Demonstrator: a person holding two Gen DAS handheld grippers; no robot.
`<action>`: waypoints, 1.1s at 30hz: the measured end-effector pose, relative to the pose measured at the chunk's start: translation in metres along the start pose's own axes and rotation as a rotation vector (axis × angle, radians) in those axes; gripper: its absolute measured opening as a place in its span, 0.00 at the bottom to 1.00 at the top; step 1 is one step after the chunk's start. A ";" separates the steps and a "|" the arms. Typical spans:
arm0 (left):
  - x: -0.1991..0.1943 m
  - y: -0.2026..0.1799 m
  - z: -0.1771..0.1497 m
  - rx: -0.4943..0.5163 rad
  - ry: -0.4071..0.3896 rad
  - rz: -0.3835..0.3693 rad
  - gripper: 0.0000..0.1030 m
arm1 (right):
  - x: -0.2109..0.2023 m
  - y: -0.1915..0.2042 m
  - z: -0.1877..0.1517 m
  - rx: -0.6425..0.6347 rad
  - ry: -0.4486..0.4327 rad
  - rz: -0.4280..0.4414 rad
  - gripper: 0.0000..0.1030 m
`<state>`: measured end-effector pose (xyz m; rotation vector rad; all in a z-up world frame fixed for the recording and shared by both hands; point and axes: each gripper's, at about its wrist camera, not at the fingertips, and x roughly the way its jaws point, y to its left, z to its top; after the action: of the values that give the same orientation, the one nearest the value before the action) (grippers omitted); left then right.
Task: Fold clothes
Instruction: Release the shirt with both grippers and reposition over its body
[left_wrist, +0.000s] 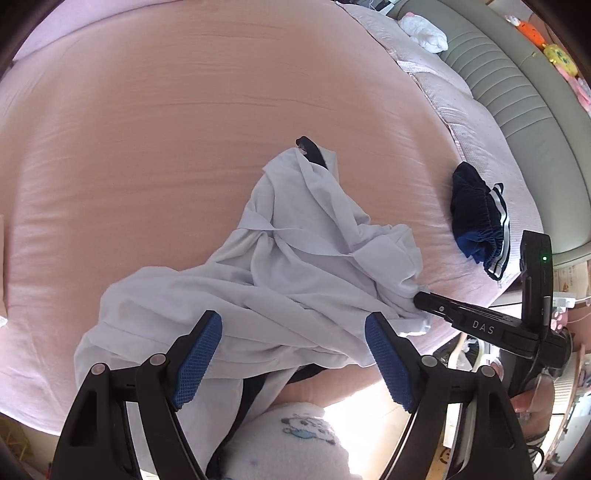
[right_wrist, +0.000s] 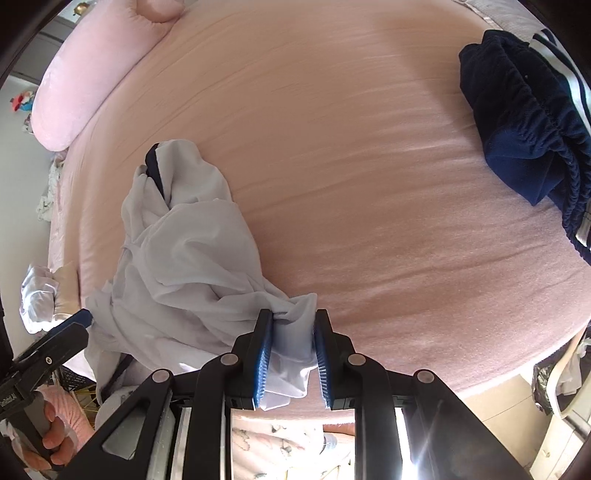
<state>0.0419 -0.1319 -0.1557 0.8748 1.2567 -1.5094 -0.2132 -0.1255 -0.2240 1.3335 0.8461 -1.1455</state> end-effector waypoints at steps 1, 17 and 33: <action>0.001 -0.001 0.001 0.011 -0.001 0.023 0.77 | -0.001 -0.002 -0.001 -0.001 -0.006 -0.028 0.20; 0.018 -0.011 0.012 0.133 -0.009 0.151 0.77 | -0.043 0.038 -0.012 -0.277 -0.176 -0.023 0.64; 0.021 0.010 0.020 0.072 0.030 0.107 0.77 | 0.018 0.115 -0.007 -0.490 -0.120 -0.084 0.64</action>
<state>0.0457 -0.1560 -0.1742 0.9999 1.1645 -1.4689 -0.0978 -0.1344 -0.2090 0.8261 1.0218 -0.9879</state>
